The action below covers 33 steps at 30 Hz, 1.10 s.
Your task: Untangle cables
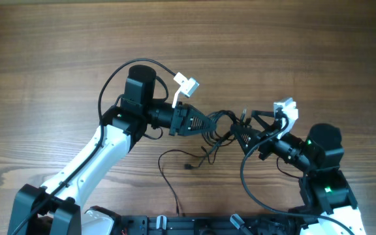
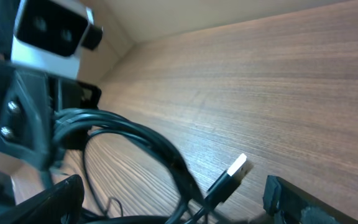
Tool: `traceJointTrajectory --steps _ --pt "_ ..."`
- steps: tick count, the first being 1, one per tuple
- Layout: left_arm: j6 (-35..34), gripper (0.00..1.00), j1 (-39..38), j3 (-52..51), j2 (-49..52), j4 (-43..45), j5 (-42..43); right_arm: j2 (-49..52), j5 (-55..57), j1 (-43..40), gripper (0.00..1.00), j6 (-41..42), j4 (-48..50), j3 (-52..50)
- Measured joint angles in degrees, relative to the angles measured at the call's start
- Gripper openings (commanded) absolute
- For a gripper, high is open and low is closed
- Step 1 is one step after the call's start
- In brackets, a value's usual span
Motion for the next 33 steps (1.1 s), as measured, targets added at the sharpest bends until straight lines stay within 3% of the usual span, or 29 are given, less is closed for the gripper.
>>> traceJointTrajectory --steps 3,7,9,11,12,13,15,17,21,22,23,26,31,32,33 --pt "0.02 0.04 -0.98 0.00 0.00 0.02 2.10 2.38 -1.20 0.00 0.79 -3.28 0.96 0.00" --pt "0.00 0.04 -4.57 0.02 0.00 0.11 3.39 5.29 -4.09 0.02 0.45 -5.57 4.94 -0.13" --pt "0.00 0.04 -5.84 0.13 0.00 0.22 3.54 6.32 -7.41 0.11 0.21 -6.08 6.93 -0.28" --pt "0.00 0.04 -6.95 0.22 0.00 0.20 3.45 6.95 -10.01 0.22 0.06 -6.62 7.65 -0.35" --pt "0.00 0.10 -7.23 0.22 0.00 0.22 3.15 7.21 -11.13 0.28 0.04 -6.82 7.72 -0.35" --pt "-0.02 0.25 -7.34 0.22 0.00 0.20 2.86 7.58 -12.00 0.33 0.05 -6.56 7.69 -0.37" --pt "0.20 0.30 -7.45 0.26 0.00 -0.11 2.56 8.15 -11.23 0.24 0.04 -3.89 7.69 -0.39" --pt "0.28 0.41 -7.61 0.39 0.00 -2.62 0.98 8.39 -10.34 0.11 0.04 -0.48 7.72 -0.44" --pt "0.39 0.52 -7.65 0.74 0.00 -10.99 -7.43 8.50 -8.26 0.13 0.04 6.88 7.43 -0.76" --pt "0.57 0.52 -7.65 0.79 0.00 -12.33 -9.51 8.63 -7.72 0.11 0.04 9.20 7.21 -0.90" --pt "0.63 0.43 -7.65 0.81 0.00 -13.31 -12.33 8.63 -7.67 0.11 0.05 9.55 7.21 -0.90" --pt "0.61 0.04 -7.65 0.87 0.00 -13.62 -16.74 8.74 -7.39 0.11 0.04 13.25 6.84 -0.90" --pt "-2.71 0.04 -7.89 0.85 0.00 -13.49 -27.89 8.74 -7.34 0.11 0.05 15.41 4.76 -0.90" --pt "-3.52 0.07 -8.04 0.85 0.00 -13.03 -29.62 8.74 -7.30 0.11 0.05 15.63 4.63 -0.90" --pt "-3.91 0.22 -8.17 0.85 0.00 -12.59 -30.67 8.74 -7.23 0.11 0.05 15.80 4.61 -0.90"
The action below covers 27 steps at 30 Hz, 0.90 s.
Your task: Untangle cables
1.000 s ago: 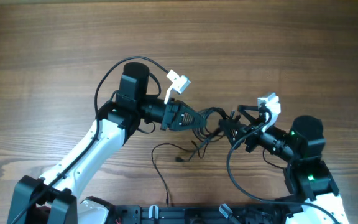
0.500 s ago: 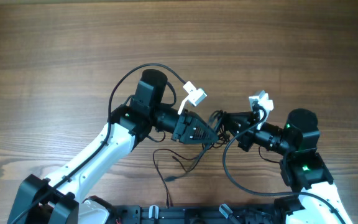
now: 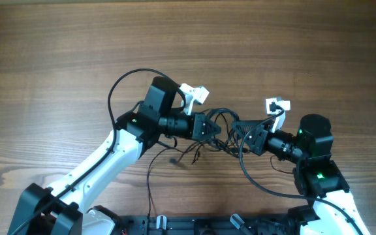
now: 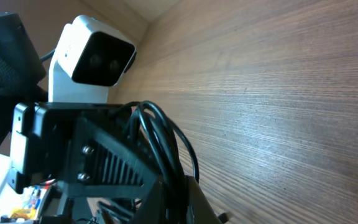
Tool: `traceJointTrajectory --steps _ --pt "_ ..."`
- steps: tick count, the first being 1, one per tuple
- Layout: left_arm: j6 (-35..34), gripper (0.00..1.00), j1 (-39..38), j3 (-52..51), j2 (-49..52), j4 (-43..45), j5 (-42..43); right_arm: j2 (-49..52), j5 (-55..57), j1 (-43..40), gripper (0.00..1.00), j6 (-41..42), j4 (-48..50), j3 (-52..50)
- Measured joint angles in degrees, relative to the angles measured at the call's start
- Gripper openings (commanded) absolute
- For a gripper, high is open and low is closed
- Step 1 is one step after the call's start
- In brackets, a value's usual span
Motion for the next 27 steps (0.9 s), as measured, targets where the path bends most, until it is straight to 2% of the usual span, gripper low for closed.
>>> traceJointTrajectory --steps 1,3,5,8,9,11,12,14,15,16,17,19,20,21,23,24,25,27 --pt "-0.55 0.48 -0.07 0.00 0.00 0.59 -0.74 0.00 0.09 0.00 0.06 0.02 -0.02 0.00" --pt "-1.22 0.76 -0.04 0.00 0.00 1.09 -2.27 0.00 0.07 0.00 0.06 0.02 -0.09 0.00" --pt "-1.81 0.84 0.17 0.00 0.00 1.05 -3.02 0.00 0.04 0.00 0.08 -0.02 -0.13 0.00" --pt "-3.54 0.83 2.80 0.00 -0.02 1.01 -3.56 -0.02 0.04 0.00 0.10 -0.02 -0.13 0.00" --pt "-3.72 0.80 3.72 0.00 -0.02 0.98 -3.45 -0.02 0.04 0.00 0.10 0.00 -0.13 0.00" --pt "-4.11 0.65 5.79 0.00 -0.02 0.92 -3.02 -0.02 0.07 0.00 0.11 -0.02 -0.13 0.00" --pt "-3.96 0.63 6.47 0.00 -0.02 0.76 -2.82 -0.02 0.07 0.00 0.11 0.00 -0.13 0.00" --pt "-3.93 0.63 6.34 0.00 -0.02 0.87 -2.62 -0.02 0.04 0.00 0.11 -0.02 -0.13 0.00" --pt "-4.02 0.66 6.14 0.00 -0.02 0.96 -2.54 -0.02 0.04 0.00 0.11 -0.02 -0.13 0.00" --pt "-3.93 0.73 5.66 0.00 -0.02 1.09 -2.54 -0.02 0.04 0.00 0.11 0.00 -0.15 0.00" --pt "-3.10 0.76 4.42 0.00 -0.02 1.22 -2.51 -0.02 0.02 0.00 0.11 0.00 -0.13 0.00" --pt "-1.31 0.76 2.14 0.00 -0.02 1.22 -2.54 -0.02 0.02 0.00 0.11 0.00 -0.13 0.00" --pt "-0.26 0.70 0.68 0.00 -0.02 1.22 -2.51 -0.02 0.02 0.00 0.12 -0.02 -0.13 0.00" --pt "0.59 0.60 -0.37 0.00 -0.02 1.20 -2.51 -0.02 0.02 0.00 0.12 -0.02 -0.13 0.00" --pt "2.34 0.34 -1.90 0.00 -0.02 1.25 -2.51 -0.02 0.02 0.00 0.12 -0.02 -0.13 0.00" --pt "2.47 0.12 -2.21 0.00 -0.02 1.18 -2.51 -0.02 0.02 0.00 0.12 0.00 -0.13 0.00" --pt "2.99 0.04 -2.29 0.00 -0.02 1.18 -2.54 -0.02 0.02 0.00 0.12 0.00 -0.17 0.00" --pt "3.72 0.04 -2.12 0.00 -0.02 1.20 -2.80 -0.02 0.04 0.00 0.13 -0.02 -0.79 0.00"
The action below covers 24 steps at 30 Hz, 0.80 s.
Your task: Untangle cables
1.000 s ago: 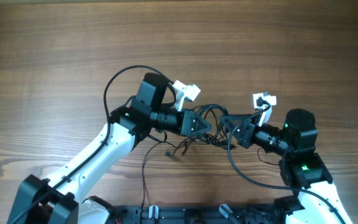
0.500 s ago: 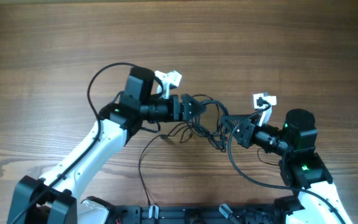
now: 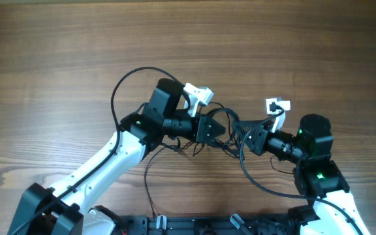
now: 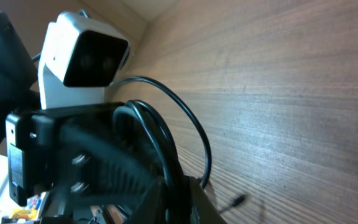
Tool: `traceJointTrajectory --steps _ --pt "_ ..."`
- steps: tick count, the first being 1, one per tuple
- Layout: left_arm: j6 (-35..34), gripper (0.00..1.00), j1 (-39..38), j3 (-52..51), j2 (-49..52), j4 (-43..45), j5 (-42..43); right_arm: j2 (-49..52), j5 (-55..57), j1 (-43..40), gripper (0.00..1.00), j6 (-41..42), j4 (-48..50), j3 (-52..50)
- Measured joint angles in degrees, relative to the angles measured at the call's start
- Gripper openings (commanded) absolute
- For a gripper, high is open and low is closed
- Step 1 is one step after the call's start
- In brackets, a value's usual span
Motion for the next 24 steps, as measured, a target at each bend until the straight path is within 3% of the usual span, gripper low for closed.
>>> traceJointTrajectory --steps 4,7,9,14,21,24 --pt "0.39 0.04 1.42 0.00 0.00 -0.15 0.07 0.00 -0.17 0.00 0.22 -0.33 -3.28 0.00" --pt "-0.28 0.04 3.65 0.00 0.00 -0.13 -0.26 0.00 -0.22 0.00 0.64 -1.66 -3.85 0.00" --pt "-1.88 0.04 4.94 0.00 0.00 -0.13 -1.11 -0.02 -0.22 0.00 1.00 -1.77 -3.85 0.00" --pt "-10.71 0.04 5.62 0.00 0.00 1.38 -6.58 -2.45 -0.13 0.00 1.00 -0.11 -3.87 0.00" --pt "-30.01 0.04 5.64 -0.09 0.00 11.87 -11.32 -2.97 -0.17 0.00 0.99 11.65 -5.22 0.00" --pt "-33.11 0.04 5.62 -0.09 -0.04 13.09 -13.73 -1.68 -2.73 0.04 1.00 10.23 -5.09 0.00"
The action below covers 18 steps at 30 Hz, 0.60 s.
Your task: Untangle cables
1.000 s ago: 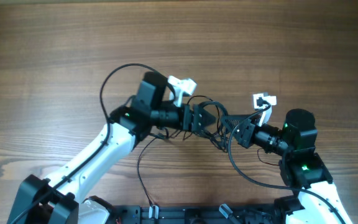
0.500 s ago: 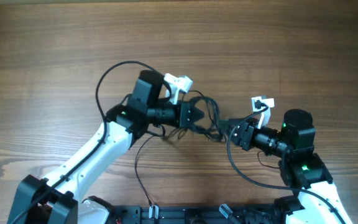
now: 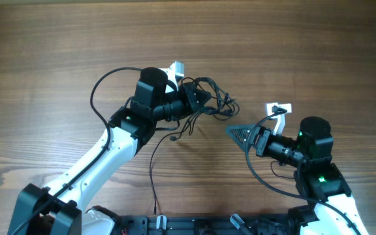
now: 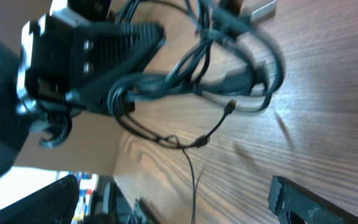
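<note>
A tangle of black cables (image 3: 218, 102) hangs from my left gripper (image 3: 202, 99), which is shut on it above the wooden table, left of centre. In the right wrist view the bundle (image 4: 229, 68) loops out of the left gripper (image 4: 126, 93), with a silver USB plug (image 4: 263, 7) at the top and a small plug (image 4: 232, 106) dangling. One thin cable (image 3: 153, 173) trails down from the tangle toward the front edge. My right gripper (image 3: 239, 137) stands apart to the right of the tangle. It is open (image 4: 179, 208), with only the table and the thin cable's run showing between its fingers.
The wooden table (image 3: 57, 59) stretches bare to the back and both sides. A black rail (image 3: 175, 225) runs along the front edge. The right arm's own black cable (image 3: 256, 179) loops out beside its base.
My right gripper has let go of the tangle and now stands open, clear of it. The left gripper has moved back and left, carrying the whole bundle with it.
Both grippers first met at the tangle in mid-table, the right one open around strands. Then they were pressed close together with the right gripper shut on cable. The bundle is now in the left gripper alone, and the right is free.
</note>
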Tool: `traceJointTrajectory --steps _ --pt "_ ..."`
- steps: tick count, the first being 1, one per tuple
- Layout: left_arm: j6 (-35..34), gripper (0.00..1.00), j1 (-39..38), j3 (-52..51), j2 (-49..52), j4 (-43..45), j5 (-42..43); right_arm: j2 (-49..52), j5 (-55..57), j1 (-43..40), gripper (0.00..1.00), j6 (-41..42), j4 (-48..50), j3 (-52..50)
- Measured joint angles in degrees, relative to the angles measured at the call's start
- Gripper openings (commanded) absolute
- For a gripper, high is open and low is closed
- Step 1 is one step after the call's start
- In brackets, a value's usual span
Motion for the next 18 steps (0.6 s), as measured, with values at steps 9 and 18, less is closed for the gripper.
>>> traceJointTrajectory --steps 9,18 --pt "-24.68 0.04 -6.56 0.00 0.00 -0.17 -15.58 8.09 -1.62 5.03 1.00 -16.63 13.97 -0.02" --pt "-33.16 0.04 -8.41 -0.02 0.00 1.27 -20.76 20.35 6.73 14.71 1.00 -19.76 31.17 0.00"
